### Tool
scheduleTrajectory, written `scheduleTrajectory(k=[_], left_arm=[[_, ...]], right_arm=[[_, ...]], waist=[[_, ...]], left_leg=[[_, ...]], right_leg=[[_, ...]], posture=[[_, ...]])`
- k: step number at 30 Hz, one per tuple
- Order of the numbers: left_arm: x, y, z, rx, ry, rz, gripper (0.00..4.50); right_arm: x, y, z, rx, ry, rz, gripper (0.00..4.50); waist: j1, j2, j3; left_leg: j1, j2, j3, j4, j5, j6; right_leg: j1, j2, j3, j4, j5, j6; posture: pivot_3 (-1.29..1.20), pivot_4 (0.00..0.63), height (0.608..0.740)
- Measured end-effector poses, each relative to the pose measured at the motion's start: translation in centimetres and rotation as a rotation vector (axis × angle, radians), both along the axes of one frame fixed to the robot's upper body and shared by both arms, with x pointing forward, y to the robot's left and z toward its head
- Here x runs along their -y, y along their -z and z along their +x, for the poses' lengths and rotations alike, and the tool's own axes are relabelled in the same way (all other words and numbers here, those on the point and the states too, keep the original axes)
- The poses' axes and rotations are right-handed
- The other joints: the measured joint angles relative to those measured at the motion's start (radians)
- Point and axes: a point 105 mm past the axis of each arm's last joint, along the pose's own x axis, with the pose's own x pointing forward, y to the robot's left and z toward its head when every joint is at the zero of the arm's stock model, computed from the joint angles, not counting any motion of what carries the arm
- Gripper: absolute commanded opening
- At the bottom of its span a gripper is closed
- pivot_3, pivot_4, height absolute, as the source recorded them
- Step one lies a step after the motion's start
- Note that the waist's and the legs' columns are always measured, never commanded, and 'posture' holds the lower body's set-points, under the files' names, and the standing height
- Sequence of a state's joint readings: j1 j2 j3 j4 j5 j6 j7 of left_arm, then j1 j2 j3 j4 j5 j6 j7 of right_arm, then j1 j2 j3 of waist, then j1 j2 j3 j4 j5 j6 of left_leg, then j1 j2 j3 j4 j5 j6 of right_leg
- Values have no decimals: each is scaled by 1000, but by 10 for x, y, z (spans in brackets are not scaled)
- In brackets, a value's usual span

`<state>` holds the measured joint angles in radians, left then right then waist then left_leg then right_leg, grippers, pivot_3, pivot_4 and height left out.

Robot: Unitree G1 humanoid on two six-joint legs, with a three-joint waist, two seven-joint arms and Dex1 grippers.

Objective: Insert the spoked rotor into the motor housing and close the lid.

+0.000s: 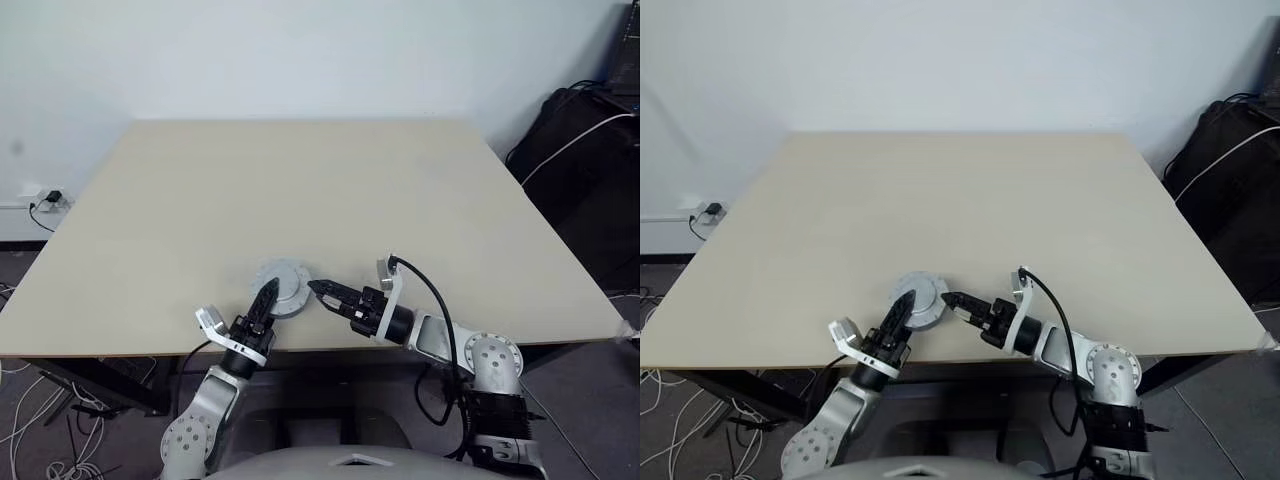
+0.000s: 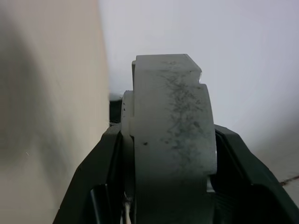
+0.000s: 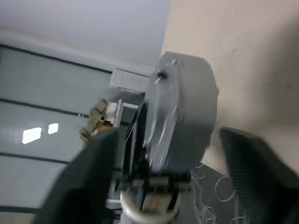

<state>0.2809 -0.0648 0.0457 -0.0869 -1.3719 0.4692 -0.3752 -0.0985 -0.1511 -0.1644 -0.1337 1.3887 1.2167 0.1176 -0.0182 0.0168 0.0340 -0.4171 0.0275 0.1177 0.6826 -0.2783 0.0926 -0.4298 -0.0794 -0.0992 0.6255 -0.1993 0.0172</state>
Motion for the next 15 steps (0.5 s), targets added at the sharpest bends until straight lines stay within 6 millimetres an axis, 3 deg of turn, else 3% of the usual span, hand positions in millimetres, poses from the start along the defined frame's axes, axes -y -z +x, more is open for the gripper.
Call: scheduleTrajectory(k=[3, 7, 11, 15], left_arm=[[-9, -5, 15, 24, -47, 34, 2074], [-20, -10, 54, 27, -120, 77, 2074], [-33, -3, 82, -22, -186, 117, 2074], [-29, 3, 115, -112, -216, 105, 2074]], right_arm=[[7, -4, -1, 47, 2, -44, 4500], [12, -6, -8, 202, -40, -208, 4500], [14, 4, -10, 310, -9, -337, 4500], [18, 19, -3, 508, 53, -595, 4500]], waist=[[4, -1, 1], [13, -4, 0], [9, -7, -1], [16, -10, 1]], left_leg=[[0, 0, 0, 0, 0, 0], [-1, -1, 0, 2, 0, 1], [-2, -1, 2, 2, 3, 6], [-5, -1, 2, 6, 3, 7]], right_leg=[[0, 0, 0, 0, 0, 0], [2, 3, -1, 0, 1, 1], [3, 7, 1, 0, 2, 3], [3, 7, 1, 0, 3, 6]], posture=[[0, 0, 740], [0, 0, 740], [0, 0, 740], [0, 0, 740]])
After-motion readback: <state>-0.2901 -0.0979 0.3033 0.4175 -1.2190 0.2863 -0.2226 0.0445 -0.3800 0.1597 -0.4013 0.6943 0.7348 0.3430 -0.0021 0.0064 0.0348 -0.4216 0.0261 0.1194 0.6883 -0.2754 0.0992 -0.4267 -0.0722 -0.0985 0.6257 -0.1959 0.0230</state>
